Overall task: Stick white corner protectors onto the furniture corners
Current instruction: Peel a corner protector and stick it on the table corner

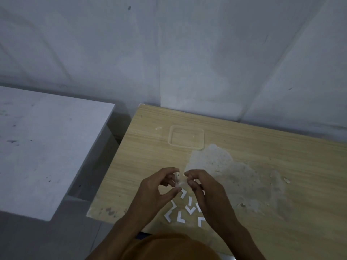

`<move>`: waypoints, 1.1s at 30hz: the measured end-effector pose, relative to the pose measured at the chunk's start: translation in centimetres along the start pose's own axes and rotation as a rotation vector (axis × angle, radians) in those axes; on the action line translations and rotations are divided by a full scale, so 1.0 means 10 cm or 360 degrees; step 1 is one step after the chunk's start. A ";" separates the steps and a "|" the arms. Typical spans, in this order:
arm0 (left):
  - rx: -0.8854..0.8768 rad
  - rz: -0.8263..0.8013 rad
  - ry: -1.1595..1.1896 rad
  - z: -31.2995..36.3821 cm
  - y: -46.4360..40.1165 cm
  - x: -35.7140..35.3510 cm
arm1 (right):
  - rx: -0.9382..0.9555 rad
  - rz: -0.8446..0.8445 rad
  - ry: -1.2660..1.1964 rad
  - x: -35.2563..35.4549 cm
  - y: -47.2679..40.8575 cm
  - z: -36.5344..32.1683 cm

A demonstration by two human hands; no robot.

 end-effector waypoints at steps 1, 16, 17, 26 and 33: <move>0.0049 0.0000 0.0033 -0.06 0.02 -0.01 | 0.0001 0.0039 -0.0057 0.00 0.02 0.04; 0.1194 0.0032 0.0637 -1.13 0.50 -0.24 | -0.0950 -0.0243 -0.0047 -1.00 0.56 1.84; 0.1232 0.0031 0.0661 -1.14 0.52 -0.24 | -0.0902 -0.0286 0.0061 -1.02 0.55 1.83; 0.1428 0.0103 0.0796 -1.11 0.66 -0.15 | -0.0336 -0.0365 -0.0473 -1.03 0.14 0.78; 0.1466 0.0133 0.0904 -1.10 0.73 -0.03 | 0.0022 -0.0491 -0.0419 -1.11 -0.09 0.30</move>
Point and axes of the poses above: each hand's wrist, its own y-axis away from the middle knuckle, its own x-axis out of the back of the hand, z = x × y, the point moved 8 cm from there along -y, towards the middle knuckle, and after that the axes turned 4 degrees about y, right-handed, at the moved point
